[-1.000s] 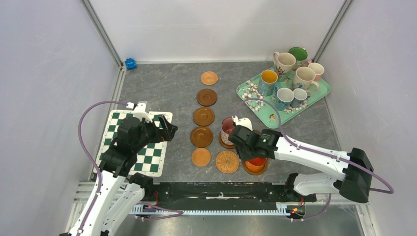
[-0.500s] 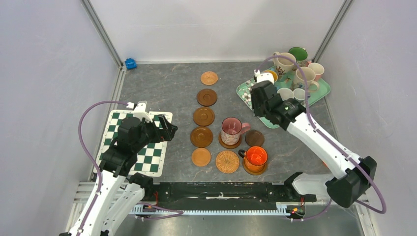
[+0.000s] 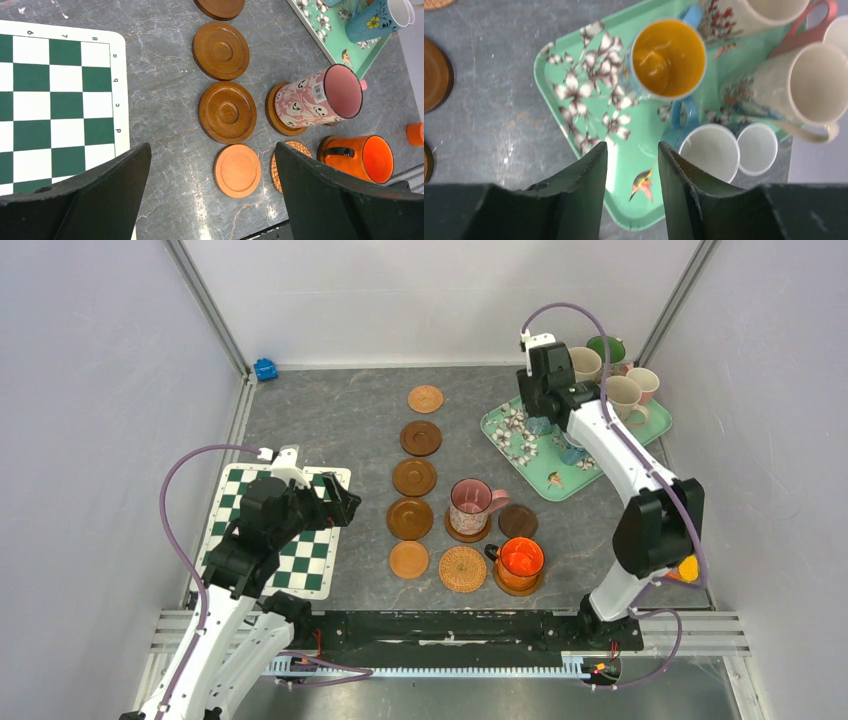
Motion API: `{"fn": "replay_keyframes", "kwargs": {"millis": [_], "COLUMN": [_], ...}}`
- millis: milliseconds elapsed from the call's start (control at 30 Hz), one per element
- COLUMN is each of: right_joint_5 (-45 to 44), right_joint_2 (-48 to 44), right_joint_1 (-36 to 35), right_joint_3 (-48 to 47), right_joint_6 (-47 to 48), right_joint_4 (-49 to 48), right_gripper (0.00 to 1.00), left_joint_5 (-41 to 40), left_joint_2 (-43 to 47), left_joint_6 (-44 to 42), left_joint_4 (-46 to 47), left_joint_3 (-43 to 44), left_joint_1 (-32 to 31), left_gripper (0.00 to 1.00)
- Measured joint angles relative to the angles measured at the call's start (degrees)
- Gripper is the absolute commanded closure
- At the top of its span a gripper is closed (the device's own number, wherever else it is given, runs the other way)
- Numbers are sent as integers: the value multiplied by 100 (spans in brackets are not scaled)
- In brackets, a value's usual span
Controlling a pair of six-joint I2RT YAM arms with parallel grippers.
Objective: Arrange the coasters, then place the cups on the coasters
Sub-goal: Place the cup on the coaster, then pick up the cup from the tray.
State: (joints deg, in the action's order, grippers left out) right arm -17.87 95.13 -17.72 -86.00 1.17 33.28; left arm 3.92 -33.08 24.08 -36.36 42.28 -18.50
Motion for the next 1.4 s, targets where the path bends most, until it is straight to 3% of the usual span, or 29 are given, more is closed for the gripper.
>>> {"fn": "replay_keyframes", "kwargs": {"millis": [400,933,1067,1233,1400], "right_joint_5": [887,1373,1405,1537,1843], "right_joint_2": [1648,2734,2796,2796,2793], "right_joint_1": [804,837,837,837,846], "right_joint_3": [-1790,-2017,-2017,-2017,-2041], "right_joint_6": [654,748,750,782,828], "right_joint_4": [-129,-129,-138,-238,-245], "right_gripper": [55,60,67,87,100], "left_joint_5": [-90,-144,-144,-146,-144], "left_joint_2": [-11,-155,-219,-245,-245], "left_joint_6": [0,0,0,0,0], "left_joint_4": [-2,-42,-42,-42,-42], "left_joint_3": [0,0,0,0,0], "left_joint_1": [0,0,0,0,0], "left_gripper": [0,0,0,0,0]}}
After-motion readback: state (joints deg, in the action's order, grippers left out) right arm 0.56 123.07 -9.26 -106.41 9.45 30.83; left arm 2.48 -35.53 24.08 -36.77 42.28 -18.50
